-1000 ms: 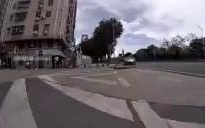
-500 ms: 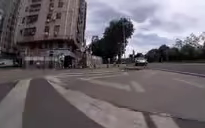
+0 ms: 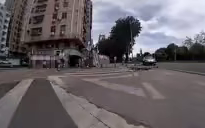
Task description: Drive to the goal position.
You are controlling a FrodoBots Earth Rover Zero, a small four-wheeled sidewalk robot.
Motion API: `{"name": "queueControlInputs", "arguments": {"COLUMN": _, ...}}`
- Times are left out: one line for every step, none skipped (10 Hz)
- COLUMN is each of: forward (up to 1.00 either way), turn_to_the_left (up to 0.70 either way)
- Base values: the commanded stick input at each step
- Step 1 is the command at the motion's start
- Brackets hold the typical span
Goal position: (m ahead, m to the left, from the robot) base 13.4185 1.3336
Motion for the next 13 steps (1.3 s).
{"name": "queueControlInputs", "arguments": {"forward": 0.70, "turn_to_the_left": 0.00}}
{"name": "queueControlInputs", "arguments": {"forward": 0.70, "turn_to_the_left": 0.00}}
{"name": "queueControlInputs", "arguments": {"forward": 0.70, "turn_to_the_left": 0.00}}
{"name": "queueControlInputs", "arguments": {"forward": 0.70, "turn_to_the_left": 0.00}}
{"name": "queueControlInputs", "arguments": {"forward": 0.70, "turn_to_the_left": 0.00}}
{"name": "queueControlInputs", "arguments": {"forward": 0.70, "turn_to_the_left": 0.00}}
{"name": "queueControlInputs", "arguments": {"forward": 0.70, "turn_to_the_left": 0.00}}
{"name": "queueControlInputs", "arguments": {"forward": 0.70, "turn_to_the_left": 0.00}}
{"name": "queueControlInputs", "arguments": {"forward": 0.70, "turn_to_the_left": 0.00}}
{"name": "queueControlInputs", "arguments": {"forward": 0.70, "turn_to_the_left": 0.00}}
{"name": "queueControlInputs", "arguments": {"forward": 0.70, "turn_to_the_left": 0.00}}
{"name": "queueControlInputs", "arguments": {"forward": 0.70, "turn_to_the_left": 0.00}}
{"name": "queueControlInputs", "arguments": {"forward": 0.70, "turn_to_the_left": 0.00}}
